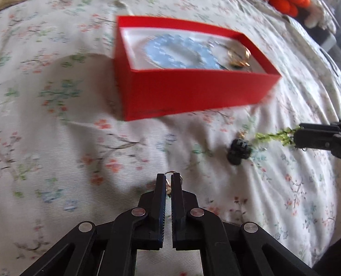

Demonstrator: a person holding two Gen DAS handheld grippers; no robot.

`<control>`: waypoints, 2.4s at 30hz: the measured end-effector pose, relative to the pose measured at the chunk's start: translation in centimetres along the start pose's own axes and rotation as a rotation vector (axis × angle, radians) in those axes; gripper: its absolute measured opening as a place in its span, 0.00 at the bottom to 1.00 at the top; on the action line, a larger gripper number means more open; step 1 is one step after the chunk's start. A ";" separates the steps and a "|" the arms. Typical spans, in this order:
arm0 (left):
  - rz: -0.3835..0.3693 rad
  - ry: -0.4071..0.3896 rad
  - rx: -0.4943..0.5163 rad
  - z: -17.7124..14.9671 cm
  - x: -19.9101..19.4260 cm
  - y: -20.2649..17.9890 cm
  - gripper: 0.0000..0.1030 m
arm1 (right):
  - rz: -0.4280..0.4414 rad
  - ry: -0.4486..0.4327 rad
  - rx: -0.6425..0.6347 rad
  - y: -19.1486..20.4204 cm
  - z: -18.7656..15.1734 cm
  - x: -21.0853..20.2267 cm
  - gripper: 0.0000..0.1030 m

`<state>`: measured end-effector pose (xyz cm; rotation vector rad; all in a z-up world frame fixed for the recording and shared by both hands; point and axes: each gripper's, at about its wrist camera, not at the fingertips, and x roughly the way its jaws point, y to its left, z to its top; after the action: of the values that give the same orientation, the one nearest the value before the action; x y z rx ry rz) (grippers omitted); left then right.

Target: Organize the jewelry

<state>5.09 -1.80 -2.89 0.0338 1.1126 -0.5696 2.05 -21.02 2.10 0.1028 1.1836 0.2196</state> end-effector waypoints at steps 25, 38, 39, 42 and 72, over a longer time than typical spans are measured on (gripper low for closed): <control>0.068 0.041 0.176 0.4 1.6 -2.7 0.34 | 0.086 -0.017 0.041 -0.8 0.8 -1.4 0.12; 0.028 -0.009 0.267 0.3 -0.3 -3.7 0.34 | 0.039 0.017 0.156 -5.4 0.3 -0.7 0.35; 0.039 -0.002 0.264 0.3 -0.2 -3.4 0.34 | 0.040 0.030 0.147 -5.3 0.2 -0.4 0.35; 0.051 0.033 0.258 0.4 0.8 -3.0 0.34 | 0.026 0.070 0.123 -4.8 -0.2 0.6 0.35; -0.034 -0.091 0.052 4.4 -3.8 -3.2 0.00 | 0.034 -0.103 0.066 -0.7 3.6 -3.5 0.11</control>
<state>6.09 -4.33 3.12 0.0343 1.0109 -0.6245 4.20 -22.39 6.47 0.1900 1.0876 0.2026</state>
